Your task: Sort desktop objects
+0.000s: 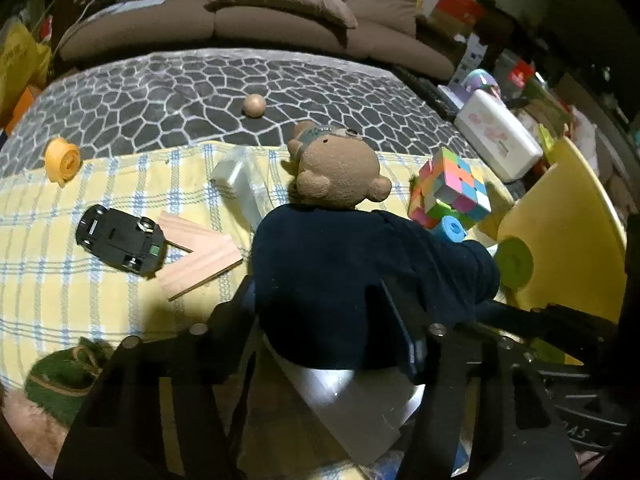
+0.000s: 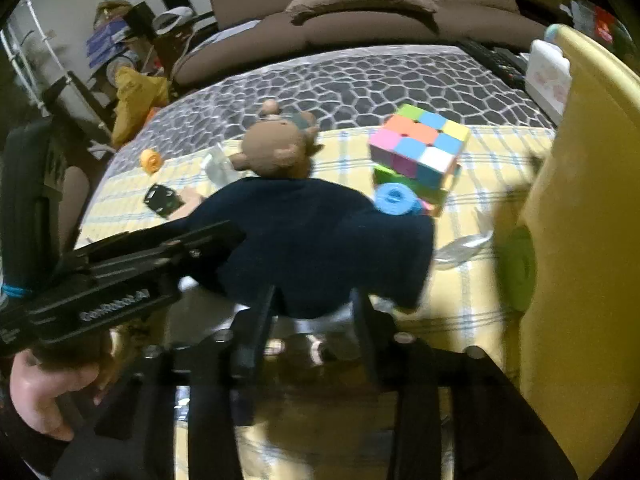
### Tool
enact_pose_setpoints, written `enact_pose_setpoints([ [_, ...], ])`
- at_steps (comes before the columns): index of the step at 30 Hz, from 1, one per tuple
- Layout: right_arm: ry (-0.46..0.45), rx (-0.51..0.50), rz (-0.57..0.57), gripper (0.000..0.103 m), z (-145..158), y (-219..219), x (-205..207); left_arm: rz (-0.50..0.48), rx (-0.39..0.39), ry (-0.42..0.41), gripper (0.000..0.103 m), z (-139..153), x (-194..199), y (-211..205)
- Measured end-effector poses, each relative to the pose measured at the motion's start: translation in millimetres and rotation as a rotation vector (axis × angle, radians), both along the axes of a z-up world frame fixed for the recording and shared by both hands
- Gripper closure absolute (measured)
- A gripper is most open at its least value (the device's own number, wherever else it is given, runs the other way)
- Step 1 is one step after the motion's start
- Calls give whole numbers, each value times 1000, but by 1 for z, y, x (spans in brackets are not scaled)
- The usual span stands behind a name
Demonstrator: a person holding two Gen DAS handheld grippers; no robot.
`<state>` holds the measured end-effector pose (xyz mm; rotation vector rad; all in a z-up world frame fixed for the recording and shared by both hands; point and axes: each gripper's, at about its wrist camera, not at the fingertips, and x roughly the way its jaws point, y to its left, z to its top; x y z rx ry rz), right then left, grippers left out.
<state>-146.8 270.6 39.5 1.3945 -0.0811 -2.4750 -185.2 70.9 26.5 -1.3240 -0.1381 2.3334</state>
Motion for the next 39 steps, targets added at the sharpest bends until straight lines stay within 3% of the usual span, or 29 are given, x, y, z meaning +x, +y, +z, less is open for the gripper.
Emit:
enact_pose_setpoints([
  [4, 3, 6, 11, 66, 0, -4, 2, 10, 20, -3, 60, 3, 3, -8],
  [11, -37, -73, 8, 66, 2, 7, 2, -13, -18, 18, 65, 20, 20, -6],
  [13, -56, -132, 47, 69, 3, 3, 5, -31, -19, 24, 71, 28, 27, -4],
  [15, -46, -77, 76, 69, 5, -9, 10, -55, -9, 22, 78, 37, 36, -1],
  [34, -82, -76, 147, 69, 13, -1, 46, -113, 139, 35, 80, 64, 116, 1],
  [39, -100, -10, 167, 68, 16, 6, 62, -163, 175, 39, 84, 65, 135, 5],
])
